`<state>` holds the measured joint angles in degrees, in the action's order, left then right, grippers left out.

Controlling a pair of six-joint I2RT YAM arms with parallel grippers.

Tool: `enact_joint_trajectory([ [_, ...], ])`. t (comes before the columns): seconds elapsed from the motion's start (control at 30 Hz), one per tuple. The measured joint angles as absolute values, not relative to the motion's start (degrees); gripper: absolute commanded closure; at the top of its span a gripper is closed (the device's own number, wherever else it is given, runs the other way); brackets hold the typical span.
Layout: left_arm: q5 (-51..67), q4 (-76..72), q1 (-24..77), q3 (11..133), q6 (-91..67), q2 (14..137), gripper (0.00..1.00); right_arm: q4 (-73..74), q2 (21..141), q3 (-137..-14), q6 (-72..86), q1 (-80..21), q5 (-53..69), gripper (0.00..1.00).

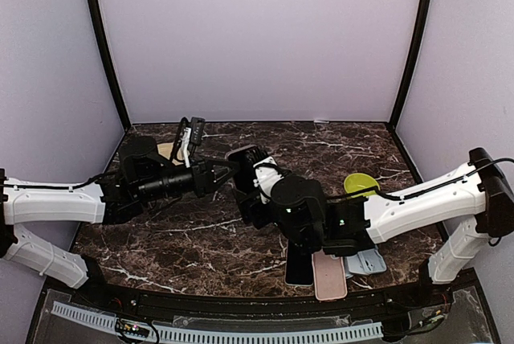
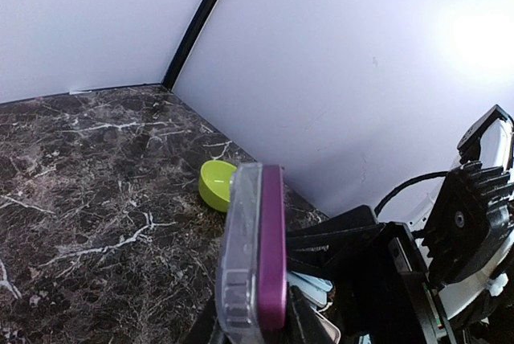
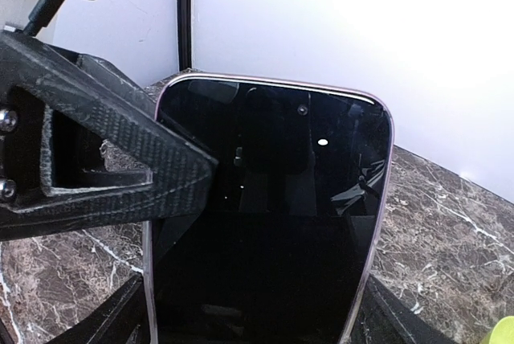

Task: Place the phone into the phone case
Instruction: Pass from the right arm to the left

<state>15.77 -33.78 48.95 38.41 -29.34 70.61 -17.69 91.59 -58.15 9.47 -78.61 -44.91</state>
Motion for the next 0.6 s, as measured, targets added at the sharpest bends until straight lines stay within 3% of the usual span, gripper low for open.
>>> enact_joint_trajectory([
  [0.23, 15.8, -34.2, 49.4, 38.5, -28.6, 70.9, 1.00, -17.6, 91.6, -58.2, 9.0, -78.7, -45.1, 0.57],
  [0.3, 15.9, -34.2, 49.5, 38.5, -28.6, 71.1, 1.00, -17.5, 91.6, -58.2, 8.8, -78.7, -45.0, 0.50],
  [0.47, 16.1, -34.3, 49.6, 38.5, -28.2, 71.1, 1.00, -16.4, 90.8, -58.2, 8.8, -78.7, -44.0, 0.12],
  [0.53, 16.3, -34.3, 49.7, 38.5, -27.6, 70.5, 1.00, -15.1, 89.7, -58.0, 8.7, -78.7, -43.0, 0.03],
  [0.6, 16.9, -33.1, 50.0, 38.5, -25.9, 69.6, 1.00, -13.4, 87.5, -57.9, 8.5, -78.7, -40.4, 0.02],
])
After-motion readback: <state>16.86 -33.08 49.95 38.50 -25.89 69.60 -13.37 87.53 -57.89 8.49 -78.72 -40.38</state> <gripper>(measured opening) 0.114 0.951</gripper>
